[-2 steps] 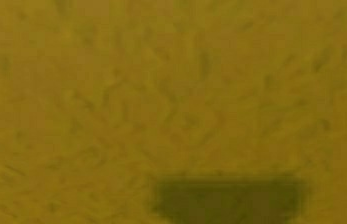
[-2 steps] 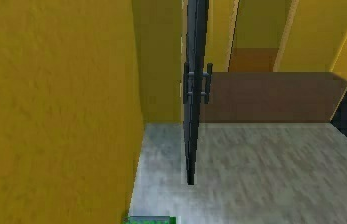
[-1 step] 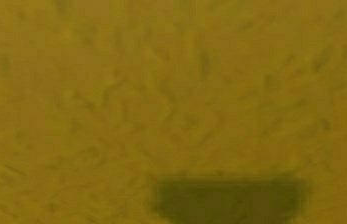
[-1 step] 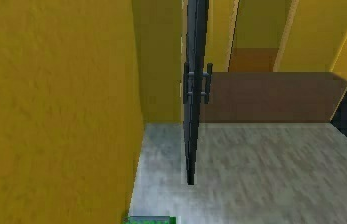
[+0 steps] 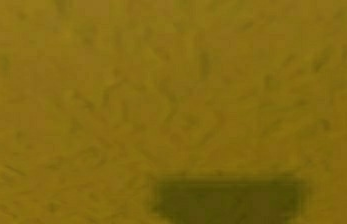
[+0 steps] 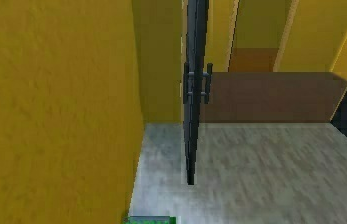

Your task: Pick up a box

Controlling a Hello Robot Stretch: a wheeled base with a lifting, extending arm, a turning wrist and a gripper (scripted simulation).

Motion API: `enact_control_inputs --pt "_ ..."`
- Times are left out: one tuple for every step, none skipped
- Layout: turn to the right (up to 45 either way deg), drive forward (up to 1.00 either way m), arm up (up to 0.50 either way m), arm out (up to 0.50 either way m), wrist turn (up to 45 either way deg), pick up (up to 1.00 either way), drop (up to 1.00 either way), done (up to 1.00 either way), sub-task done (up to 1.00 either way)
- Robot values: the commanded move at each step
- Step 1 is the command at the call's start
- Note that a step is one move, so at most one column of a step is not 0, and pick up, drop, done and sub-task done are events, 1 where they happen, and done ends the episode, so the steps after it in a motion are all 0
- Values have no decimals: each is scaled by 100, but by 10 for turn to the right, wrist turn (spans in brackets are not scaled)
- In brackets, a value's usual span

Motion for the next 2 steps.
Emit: enact_control_inputs --pt "0 0 0 0 450 0 0 0 0" --pt "0 0 0 0 360 0 0 0 0"
